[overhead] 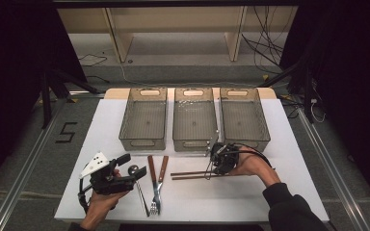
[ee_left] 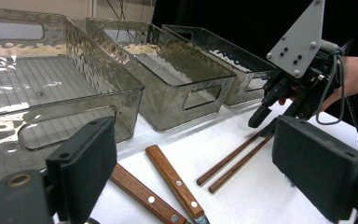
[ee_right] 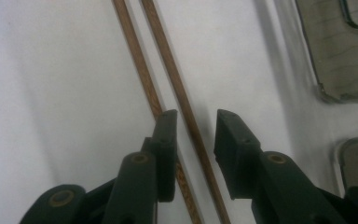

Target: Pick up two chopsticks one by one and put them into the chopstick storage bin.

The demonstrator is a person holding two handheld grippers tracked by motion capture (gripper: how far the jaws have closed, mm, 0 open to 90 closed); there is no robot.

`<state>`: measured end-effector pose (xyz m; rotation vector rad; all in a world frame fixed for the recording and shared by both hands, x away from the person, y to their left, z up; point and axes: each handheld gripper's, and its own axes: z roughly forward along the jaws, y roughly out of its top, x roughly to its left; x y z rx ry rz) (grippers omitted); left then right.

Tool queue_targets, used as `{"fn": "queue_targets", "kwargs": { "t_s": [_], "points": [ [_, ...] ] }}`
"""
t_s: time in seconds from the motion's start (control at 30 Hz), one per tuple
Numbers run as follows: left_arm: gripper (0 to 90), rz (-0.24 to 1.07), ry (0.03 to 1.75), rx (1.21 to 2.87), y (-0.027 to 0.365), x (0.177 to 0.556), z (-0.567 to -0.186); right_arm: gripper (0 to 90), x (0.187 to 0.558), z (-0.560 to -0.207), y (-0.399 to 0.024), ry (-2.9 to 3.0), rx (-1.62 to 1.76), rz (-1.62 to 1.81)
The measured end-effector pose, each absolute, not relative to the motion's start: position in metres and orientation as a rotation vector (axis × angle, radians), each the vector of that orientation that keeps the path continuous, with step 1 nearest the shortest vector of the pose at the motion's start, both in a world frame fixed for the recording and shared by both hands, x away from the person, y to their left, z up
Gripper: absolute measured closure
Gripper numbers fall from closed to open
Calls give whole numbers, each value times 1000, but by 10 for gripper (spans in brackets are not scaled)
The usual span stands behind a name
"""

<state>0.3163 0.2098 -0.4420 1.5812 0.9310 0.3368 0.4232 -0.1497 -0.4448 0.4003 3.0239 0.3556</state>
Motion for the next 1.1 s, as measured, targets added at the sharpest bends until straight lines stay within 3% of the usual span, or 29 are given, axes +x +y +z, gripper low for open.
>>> {"fn": "queue_targets", "kwargs": {
  "t_s": [0.47, 1.1],
  "points": [
    [135, 339, 931, 1584, 210, 316, -442, 794, 429, -452, -138, 3077, 331, 258],
    [135, 339, 933, 1580, 211, 317, -442, 809, 428, -454, -131, 3078, 200, 192]
  ]
}}
